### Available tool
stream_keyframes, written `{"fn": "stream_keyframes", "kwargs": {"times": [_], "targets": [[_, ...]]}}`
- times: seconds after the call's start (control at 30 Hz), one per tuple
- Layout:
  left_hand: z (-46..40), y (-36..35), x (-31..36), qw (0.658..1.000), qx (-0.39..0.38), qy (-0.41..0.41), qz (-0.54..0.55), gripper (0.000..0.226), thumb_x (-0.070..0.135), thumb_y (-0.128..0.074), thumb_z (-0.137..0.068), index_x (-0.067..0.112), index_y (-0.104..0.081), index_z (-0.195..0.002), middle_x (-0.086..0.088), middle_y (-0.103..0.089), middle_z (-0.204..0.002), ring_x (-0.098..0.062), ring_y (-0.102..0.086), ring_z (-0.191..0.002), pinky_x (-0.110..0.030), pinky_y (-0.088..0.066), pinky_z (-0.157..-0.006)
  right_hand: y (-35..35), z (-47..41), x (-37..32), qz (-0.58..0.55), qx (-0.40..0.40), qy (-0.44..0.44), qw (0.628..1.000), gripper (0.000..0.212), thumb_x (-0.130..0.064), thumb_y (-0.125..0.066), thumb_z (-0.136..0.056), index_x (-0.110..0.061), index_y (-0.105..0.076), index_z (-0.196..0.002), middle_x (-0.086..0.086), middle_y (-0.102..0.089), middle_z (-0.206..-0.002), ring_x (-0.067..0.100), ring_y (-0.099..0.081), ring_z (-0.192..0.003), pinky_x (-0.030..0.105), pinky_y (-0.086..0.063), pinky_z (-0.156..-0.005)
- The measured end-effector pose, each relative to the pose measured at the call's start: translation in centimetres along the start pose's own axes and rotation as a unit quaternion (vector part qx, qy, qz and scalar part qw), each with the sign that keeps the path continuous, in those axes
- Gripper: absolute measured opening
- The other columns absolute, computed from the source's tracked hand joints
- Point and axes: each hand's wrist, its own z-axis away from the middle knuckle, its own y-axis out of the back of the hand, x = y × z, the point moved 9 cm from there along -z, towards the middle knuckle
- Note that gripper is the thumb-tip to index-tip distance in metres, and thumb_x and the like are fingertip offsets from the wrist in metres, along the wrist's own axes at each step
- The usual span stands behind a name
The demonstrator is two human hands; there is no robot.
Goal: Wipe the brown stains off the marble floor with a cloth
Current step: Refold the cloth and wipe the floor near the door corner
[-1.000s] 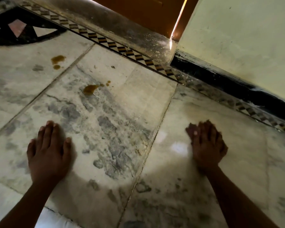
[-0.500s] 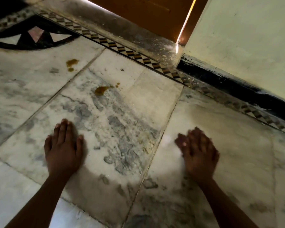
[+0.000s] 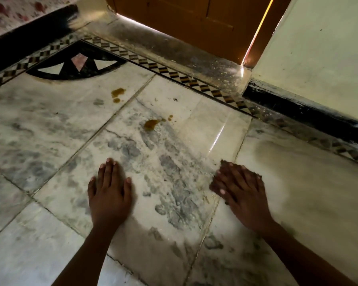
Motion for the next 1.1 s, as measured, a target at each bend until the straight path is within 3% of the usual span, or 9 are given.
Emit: {"fn": "stream_keyframes", "kwargs": {"times": [0.1,0.2,0.3,0.47,0.53,0.7,0.93,1.0,1.1], "targets": [[0.0,-0.3,0.0,1.000,-0.001,0.003,-0.001,0.073,0.055,-0.021,-0.107,0.015,-0.026,-0.168,-0.003,-0.019,-0.178,-0.022,-0.017,-0.165,-0.051,-0.018,-0.130,1.2,-1.2,3.2,-0.035,0.060,-0.171,0.983,0.057,-0.060,-0.028,-0.108,-0.046,-0.033,-0.163,-0.004,-0.027,-0.176,0.033,-0.024,-0.161,0.066,-0.018,-0.125],[0.1,-0.5,-0.2,1.000,-0.007,0.005,-0.004,0.073,0.055,-0.022,-0.107,0.015,-0.027,-0.168,-0.003,-0.019,-0.178,-0.022,-0.018,-0.165,-0.051,-0.017,-0.130,1.1,-6.0,1.6,-0.087,0.047,-0.312,0.945,0.059,-0.060,-0.019,-0.111,-0.046,-0.014,-0.167,-0.002,-0.007,-0.180,0.036,-0.001,-0.164,0.074,0.002,-0.125],[0.2,-0.5,-0.2,1.000,-0.009,0.008,0.000,0.073,0.056,-0.021,-0.107,0.017,-0.026,-0.168,-0.002,-0.019,-0.178,-0.022,-0.018,-0.165,-0.051,-0.018,-0.131,0.4,-10.9,-4.2,-0.083,0.034,-0.221,0.971,0.062,-0.059,-0.018,-0.110,-0.040,-0.020,-0.169,0.001,-0.010,-0.180,0.039,-0.005,-0.163,0.072,0.006,-0.124],[-0.1,-0.3,0.0,1.000,-0.010,0.012,0.008,0.074,0.056,-0.023,-0.106,0.017,-0.028,-0.168,-0.002,-0.020,-0.177,-0.022,-0.020,-0.164,-0.051,-0.020,-0.131,0.4,-5.7,-13.1,0.006,0.054,0.155,0.986,0.053,-0.054,-0.031,-0.113,-0.038,-0.044,-0.161,-0.007,-0.033,-0.174,0.030,-0.031,-0.160,0.069,-0.021,-0.123],[-0.3,-0.3,-0.1,1.000,-0.014,0.006,0.011,0.074,0.057,-0.024,-0.106,0.018,-0.028,-0.168,-0.001,-0.020,-0.178,-0.021,-0.020,-0.164,-0.051,-0.020,-0.131,1.0,-4.2,-10.7,0.007,0.068,0.144,0.987,0.053,-0.055,-0.031,-0.113,-0.039,-0.042,-0.162,-0.009,-0.031,-0.175,0.025,-0.029,-0.161,0.064,-0.024,-0.124],[-1.6,-0.7,-1.4,0.999,-0.033,-0.025,0.002,0.076,0.063,-0.024,-0.106,0.024,-0.016,-0.171,0.003,-0.005,-0.180,-0.018,-0.005,-0.166,-0.045,-0.014,-0.132,0.0,-11.5,-9.1,-0.017,0.092,-0.094,0.991,0.063,-0.060,-0.027,-0.105,-0.039,-0.038,-0.164,-0.002,-0.031,-0.175,0.038,-0.024,-0.161,0.069,-0.010,-0.126],[-10.5,1.7,-5.9,0.999,-0.023,0.023,0.006,0.086,0.071,-0.014,-0.100,0.022,-0.012,-0.171,-0.002,-0.004,-0.180,-0.026,-0.008,-0.166,-0.055,-0.020,-0.130,0.2,-11.7,-21.1,-0.006,0.083,0.199,0.976,0.057,-0.056,-0.040,-0.109,-0.038,-0.041,-0.163,-0.006,-0.029,-0.176,0.031,-0.023,-0.163,0.069,-0.021,-0.124],[-12.9,2.0,-7.5,1.000,-0.015,0.019,-0.001,0.085,0.068,-0.019,-0.101,0.019,-0.018,-0.170,-0.005,-0.011,-0.179,-0.028,-0.013,-0.165,-0.057,-0.023,-0.129,0.3,-9.8,-18.9,-0.007,0.078,0.207,0.975,0.058,-0.055,-0.036,-0.110,-0.038,-0.035,-0.166,-0.007,-0.025,-0.177,0.027,-0.020,-0.165,0.067,-0.024,-0.124],[-14.8,1.4,-9.0,1.000,0.002,0.017,-0.018,0.082,0.066,-0.024,-0.101,0.018,-0.029,-0.167,-0.006,-0.019,-0.178,-0.028,-0.018,-0.164,-0.055,-0.021,-0.129,0.5,-13.6,-14.0,-0.001,0.087,0.090,0.992,0.061,-0.058,-0.024,-0.109,-0.040,-0.027,-0.168,-0.007,-0.021,-0.178,0.027,-0.022,-0.164,0.065,-0.021,-0.126]]}}
